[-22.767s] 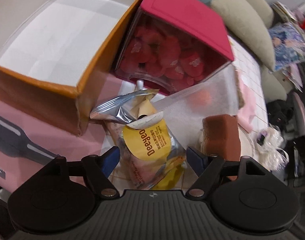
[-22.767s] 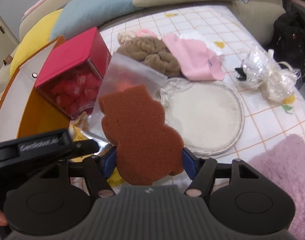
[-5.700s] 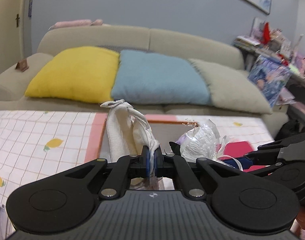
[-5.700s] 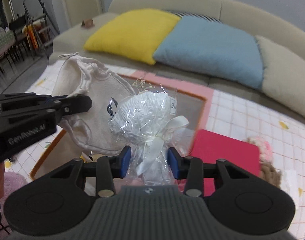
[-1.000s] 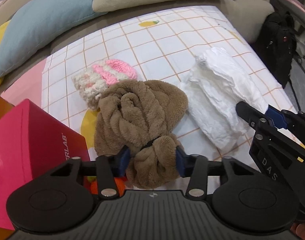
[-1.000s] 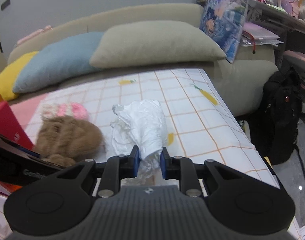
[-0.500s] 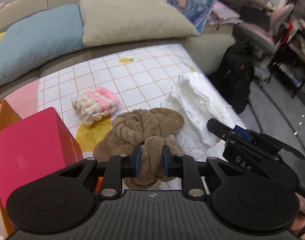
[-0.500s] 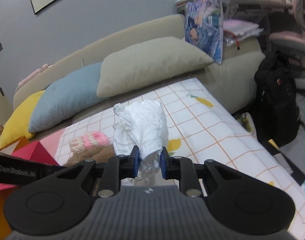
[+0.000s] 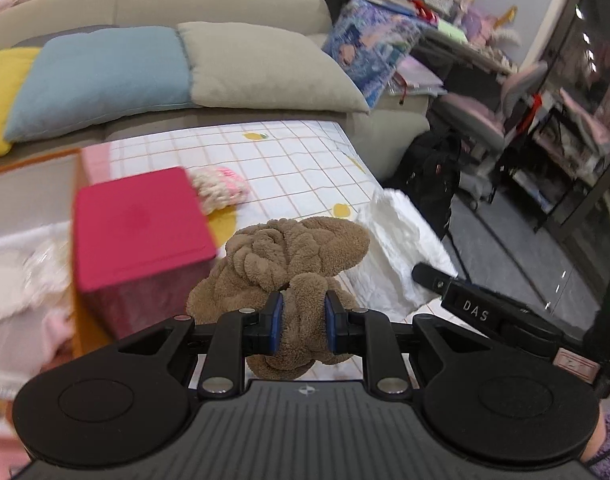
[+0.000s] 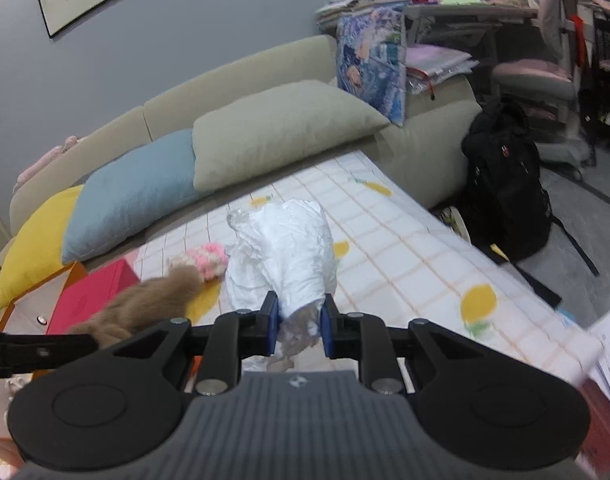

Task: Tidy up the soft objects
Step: 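Carry the towel and white cloth over the box and open both tools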

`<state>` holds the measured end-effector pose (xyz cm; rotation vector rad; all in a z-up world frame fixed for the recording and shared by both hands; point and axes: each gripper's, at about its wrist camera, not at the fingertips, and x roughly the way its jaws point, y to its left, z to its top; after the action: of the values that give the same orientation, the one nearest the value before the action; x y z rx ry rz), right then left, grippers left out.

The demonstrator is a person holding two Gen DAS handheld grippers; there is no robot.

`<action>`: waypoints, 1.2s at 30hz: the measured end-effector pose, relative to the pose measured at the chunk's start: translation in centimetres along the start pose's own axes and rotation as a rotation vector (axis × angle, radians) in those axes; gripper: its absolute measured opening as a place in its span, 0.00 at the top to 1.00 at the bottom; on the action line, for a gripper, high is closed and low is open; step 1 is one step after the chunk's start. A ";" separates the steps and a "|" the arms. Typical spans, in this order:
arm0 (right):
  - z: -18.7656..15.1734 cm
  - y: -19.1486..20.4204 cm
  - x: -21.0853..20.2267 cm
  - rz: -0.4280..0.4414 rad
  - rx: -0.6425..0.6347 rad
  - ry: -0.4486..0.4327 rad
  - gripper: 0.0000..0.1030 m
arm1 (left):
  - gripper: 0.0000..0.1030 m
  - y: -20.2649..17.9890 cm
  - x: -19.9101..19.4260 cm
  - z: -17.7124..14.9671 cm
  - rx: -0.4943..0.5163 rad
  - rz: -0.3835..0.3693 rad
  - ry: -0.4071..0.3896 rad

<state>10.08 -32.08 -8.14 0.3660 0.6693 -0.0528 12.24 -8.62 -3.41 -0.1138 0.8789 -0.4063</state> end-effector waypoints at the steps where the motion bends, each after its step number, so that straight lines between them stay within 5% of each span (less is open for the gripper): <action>1: -0.3 0.3 -0.3 0.000 -0.006 0.009 0.81 | 0.77 0.3 -0.7 -0.4 -0.011 0.000 -0.009; 8: -0.7 4.5 -2.6 0.054 -0.122 0.006 0.81 | 0.77 3.8 -6.0 -2.2 -0.087 0.022 -0.125; 21: 0.7 17.4 -2.7 0.357 -0.267 0.038 0.81 | 0.77 13.2 -11.9 -2.0 -0.229 0.163 -0.322; 28: 1.7 25.5 2.6 0.389 -0.329 0.108 0.81 | 0.77 17.3 -10.6 -0.4 -0.187 0.264 -0.320; 36: 0.2 31.4 11.3 0.345 -0.432 0.240 0.81 | 0.77 22.0 -5.6 1.3 -0.206 0.330 -0.218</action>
<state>24.24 -2.05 -5.03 0.0656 0.8234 0.4644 16.67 13.66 -4.30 -0.1954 0.7062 0.0067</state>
